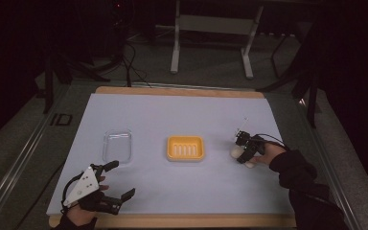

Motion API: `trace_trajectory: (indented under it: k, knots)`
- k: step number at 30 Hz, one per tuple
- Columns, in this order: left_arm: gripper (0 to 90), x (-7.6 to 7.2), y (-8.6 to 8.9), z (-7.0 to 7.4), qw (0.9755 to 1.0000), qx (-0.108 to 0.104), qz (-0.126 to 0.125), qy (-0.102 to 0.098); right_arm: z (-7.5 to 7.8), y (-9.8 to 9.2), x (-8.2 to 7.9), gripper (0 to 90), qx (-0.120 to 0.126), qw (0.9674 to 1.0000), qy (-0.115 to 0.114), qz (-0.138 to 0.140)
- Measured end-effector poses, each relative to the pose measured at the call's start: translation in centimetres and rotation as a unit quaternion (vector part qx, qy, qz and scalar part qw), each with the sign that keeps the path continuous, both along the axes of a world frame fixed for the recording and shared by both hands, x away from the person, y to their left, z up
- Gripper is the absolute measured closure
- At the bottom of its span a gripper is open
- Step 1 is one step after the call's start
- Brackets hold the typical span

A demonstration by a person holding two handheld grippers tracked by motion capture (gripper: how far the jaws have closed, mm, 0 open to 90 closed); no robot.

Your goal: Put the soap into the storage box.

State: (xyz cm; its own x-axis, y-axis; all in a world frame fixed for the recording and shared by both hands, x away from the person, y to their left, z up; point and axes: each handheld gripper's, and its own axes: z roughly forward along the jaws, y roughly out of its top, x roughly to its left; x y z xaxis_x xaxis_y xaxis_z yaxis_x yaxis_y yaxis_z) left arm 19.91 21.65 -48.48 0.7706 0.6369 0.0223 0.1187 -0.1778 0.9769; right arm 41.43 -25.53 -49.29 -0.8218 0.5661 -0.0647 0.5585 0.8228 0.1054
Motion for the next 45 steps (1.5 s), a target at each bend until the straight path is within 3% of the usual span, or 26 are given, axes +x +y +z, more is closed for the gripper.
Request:
trace_trajectory:
  k: [4,5,6,16,23,30,32,33,34,37,45]
  knots:
    - [1.1,0.0,0.0,0.0,1.0,0.0,0.0,0.0,0.5,0.0,-0.2,49.9,-0.002,0.9998,0.006,0.017]
    - [1.1,0.0,-0.1,0.0,1.0,0.001,0.0,0.0,0.6,-0.1,-0.1,49.9,-0.003,0.9996,0.017,0.021]
    - [1.1,0.0,-0.1,0.0,1.0,0.001,0.0,0.0,0.7,0.0,-0.3,49.9,-0.007,0.9994,0.01,0.032]
    - [1.1,0.0,-0.1,0.0,1.0,0.001,0.0,0.0,1.7,0.1,-0.4,50.1,-0.015,0.9973,0.029,0.065]
    - [1.1,0.0,-0.1,0.0,1.0,0.0,0.0,0.0,3.3,0.6,-0.4,50.1,-0.003,0.9968,0.016,0.078]
    - [1.1,0.0,-0.1,0.0,1.0,0.001,-0.001,-0.001,4.4,1.5,-0.7,50.1,0.015,0.9937,0.003,0.111]
    - [1.1,0.0,-0.1,0.0,1.0,0.001,-0.001,-0.001,4.6,1.7,-0.7,50.1,0.023,0.9938,-0.001,0.109]
    - [1.1,0.0,-0.1,0.0,1.0,0.0,-0.001,-0.001,4.8,1.9,-0.8,50.1,0.031,0.993,0.006,0.114]
    - [1.1,0.0,-0.1,0.0,1.0,0.0,-0.001,-0.001,5.1,2.2,-0.9,50.1,0.039,0.9915,-0.008,0.124]
    - [1.1,0.0,-0.1,0.0,1.0,0.001,-0.002,-0.001,5.5,2.8,-0.9,50.1,0.061,0.9892,-0.01,0.133]
    - [1.1,0.0,-0.1,-0.1,1.0,0.004,-0.003,-0.003,5.4,4.2,-0.9,50.1,0.073,0.9823,-0.024,0.171]
